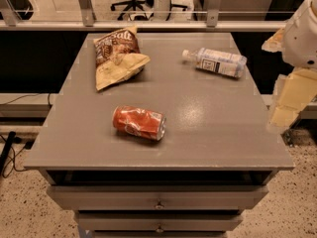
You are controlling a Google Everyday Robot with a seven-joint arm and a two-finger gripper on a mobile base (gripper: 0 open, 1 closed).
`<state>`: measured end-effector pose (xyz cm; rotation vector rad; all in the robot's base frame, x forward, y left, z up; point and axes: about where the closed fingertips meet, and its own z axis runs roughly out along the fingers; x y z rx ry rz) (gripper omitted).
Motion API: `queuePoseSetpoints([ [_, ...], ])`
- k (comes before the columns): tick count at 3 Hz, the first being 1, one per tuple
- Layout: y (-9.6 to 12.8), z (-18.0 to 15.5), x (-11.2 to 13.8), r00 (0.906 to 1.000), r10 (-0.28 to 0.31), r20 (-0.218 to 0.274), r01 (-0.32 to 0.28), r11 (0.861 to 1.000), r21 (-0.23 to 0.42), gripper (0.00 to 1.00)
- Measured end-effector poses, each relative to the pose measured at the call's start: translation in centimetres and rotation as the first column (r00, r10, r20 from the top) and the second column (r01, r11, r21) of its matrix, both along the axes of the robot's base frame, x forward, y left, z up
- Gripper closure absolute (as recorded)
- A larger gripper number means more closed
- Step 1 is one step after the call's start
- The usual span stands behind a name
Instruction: Pick coke can
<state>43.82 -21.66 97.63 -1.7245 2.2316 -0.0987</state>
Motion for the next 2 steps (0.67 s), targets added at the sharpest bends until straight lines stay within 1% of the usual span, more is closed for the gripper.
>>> queuePoseSetpoints([
  [1, 0.0, 0.0, 0.0, 1.0000, 0.000, 0.000, 0.000, 1.000, 0.000, 0.00],
  [2, 1.8, -1.4, 0.8, 0.9999, 0.013, -0.005, -0.012, 0.998, 0.061, 0.00],
])
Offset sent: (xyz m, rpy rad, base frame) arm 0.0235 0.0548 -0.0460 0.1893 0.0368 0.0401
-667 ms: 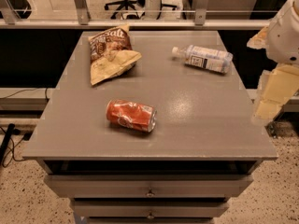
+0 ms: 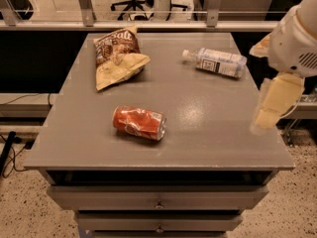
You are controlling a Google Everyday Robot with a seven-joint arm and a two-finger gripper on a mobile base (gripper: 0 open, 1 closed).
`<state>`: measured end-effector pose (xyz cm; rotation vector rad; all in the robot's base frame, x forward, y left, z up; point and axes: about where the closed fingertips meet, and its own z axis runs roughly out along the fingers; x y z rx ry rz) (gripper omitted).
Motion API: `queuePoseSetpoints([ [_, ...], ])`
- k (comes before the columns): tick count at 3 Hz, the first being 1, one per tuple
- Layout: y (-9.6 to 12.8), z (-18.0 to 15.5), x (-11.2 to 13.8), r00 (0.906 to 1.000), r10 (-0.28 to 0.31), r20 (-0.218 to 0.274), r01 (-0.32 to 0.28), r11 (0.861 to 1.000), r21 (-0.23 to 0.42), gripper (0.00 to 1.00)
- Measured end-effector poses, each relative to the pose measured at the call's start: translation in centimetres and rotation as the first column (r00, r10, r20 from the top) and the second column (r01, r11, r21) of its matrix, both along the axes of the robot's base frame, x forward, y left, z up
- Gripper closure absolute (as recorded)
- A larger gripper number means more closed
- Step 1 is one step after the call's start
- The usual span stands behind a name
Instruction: Pick coke can
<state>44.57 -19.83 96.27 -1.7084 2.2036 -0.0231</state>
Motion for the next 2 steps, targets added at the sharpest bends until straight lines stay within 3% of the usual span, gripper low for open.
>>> queuePoseSetpoints([
  [1, 4.7, -2.5, 1.5, 0.9996, 0.013, -0.023, -0.011, 0.995, 0.102, 0.00],
  [2, 8.9, -4.1, 2.9, 0.9983, 0.000, -0.059, 0.009, 0.988, 0.153, 0.00],
])
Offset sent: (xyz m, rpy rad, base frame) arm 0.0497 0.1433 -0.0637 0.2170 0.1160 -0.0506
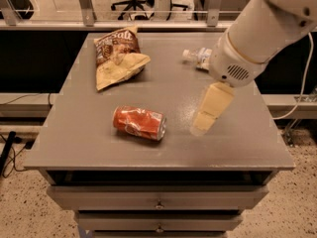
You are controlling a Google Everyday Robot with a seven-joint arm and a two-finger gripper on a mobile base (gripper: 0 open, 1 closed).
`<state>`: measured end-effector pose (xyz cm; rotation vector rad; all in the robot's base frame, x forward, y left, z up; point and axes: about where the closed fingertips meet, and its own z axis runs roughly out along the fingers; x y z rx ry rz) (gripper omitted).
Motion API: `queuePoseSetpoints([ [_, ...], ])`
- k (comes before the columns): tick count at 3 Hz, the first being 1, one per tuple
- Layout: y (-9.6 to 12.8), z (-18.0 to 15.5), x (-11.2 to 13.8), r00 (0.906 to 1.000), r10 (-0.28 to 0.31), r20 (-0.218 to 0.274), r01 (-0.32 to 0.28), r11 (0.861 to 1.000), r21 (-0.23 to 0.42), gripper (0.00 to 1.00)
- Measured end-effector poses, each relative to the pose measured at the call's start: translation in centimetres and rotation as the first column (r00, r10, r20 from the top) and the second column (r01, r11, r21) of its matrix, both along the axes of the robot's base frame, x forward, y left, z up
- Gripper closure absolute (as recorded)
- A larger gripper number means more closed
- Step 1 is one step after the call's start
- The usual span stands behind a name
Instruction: Pick coke can
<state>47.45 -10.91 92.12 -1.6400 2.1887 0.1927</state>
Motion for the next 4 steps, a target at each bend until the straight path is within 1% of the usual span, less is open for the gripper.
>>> queuePoseSetpoints([
  [1, 3.5, -1.7, 1.1, 0.9977, -0.042, -0.053, 0.043, 0.999, 0.027, 0.00],
  [2, 6.4, -2.9, 1.5, 0.9879, -0.104, -0.115, 0.108, 0.993, 0.036, 0.00],
  [3, 8.7, -4.1, 1.5, 0.9728, -0.169, -0.158, 0.178, 0.983, 0.042, 0.00],
  [4, 10.6, -5.4, 1.3, 0.9651, -0.203, -0.165, 0.216, 0.974, 0.064, 0.00],
])
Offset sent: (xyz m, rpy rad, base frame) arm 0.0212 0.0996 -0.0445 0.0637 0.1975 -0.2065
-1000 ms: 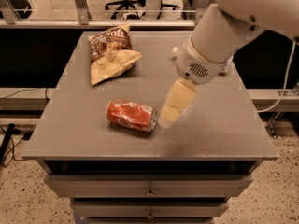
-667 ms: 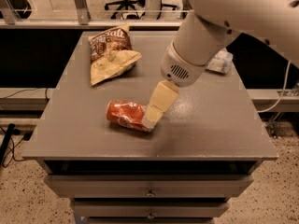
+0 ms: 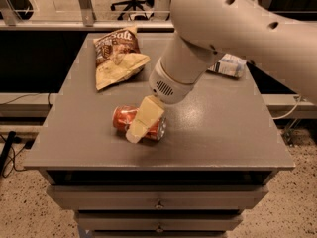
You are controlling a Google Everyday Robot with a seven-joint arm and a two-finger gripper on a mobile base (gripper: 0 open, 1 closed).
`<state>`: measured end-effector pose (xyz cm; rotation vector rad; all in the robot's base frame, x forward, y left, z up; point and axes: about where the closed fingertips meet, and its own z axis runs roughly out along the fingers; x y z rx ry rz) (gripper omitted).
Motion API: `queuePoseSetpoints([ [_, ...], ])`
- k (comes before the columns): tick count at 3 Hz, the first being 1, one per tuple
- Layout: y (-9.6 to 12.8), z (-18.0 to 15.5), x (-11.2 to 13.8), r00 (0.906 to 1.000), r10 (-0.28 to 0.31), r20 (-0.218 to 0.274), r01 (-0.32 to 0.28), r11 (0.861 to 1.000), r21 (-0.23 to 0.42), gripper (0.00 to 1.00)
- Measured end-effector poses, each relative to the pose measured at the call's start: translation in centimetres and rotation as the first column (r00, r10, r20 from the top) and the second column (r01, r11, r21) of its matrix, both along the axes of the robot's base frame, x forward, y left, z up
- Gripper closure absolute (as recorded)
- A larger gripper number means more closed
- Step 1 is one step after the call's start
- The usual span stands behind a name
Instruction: Pick coke can
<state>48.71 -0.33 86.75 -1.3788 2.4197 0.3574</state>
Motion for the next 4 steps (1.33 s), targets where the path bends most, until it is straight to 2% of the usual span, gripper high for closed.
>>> queuePoseSetpoints([
  [1, 1.2, -1.3, 0.1, 0.9996, -0.023, 0.013, 0.023, 1.000, 0.016, 0.00],
  [2, 1.7, -2.0, 0.2, 0.9991, -0.038, 0.021, 0.037, 0.999, 0.026, 0.16],
  [4, 0.7, -2.6, 0.6, 0.9979, -0.061, 0.022, 0.060, 0.998, 0.028, 0.63],
])
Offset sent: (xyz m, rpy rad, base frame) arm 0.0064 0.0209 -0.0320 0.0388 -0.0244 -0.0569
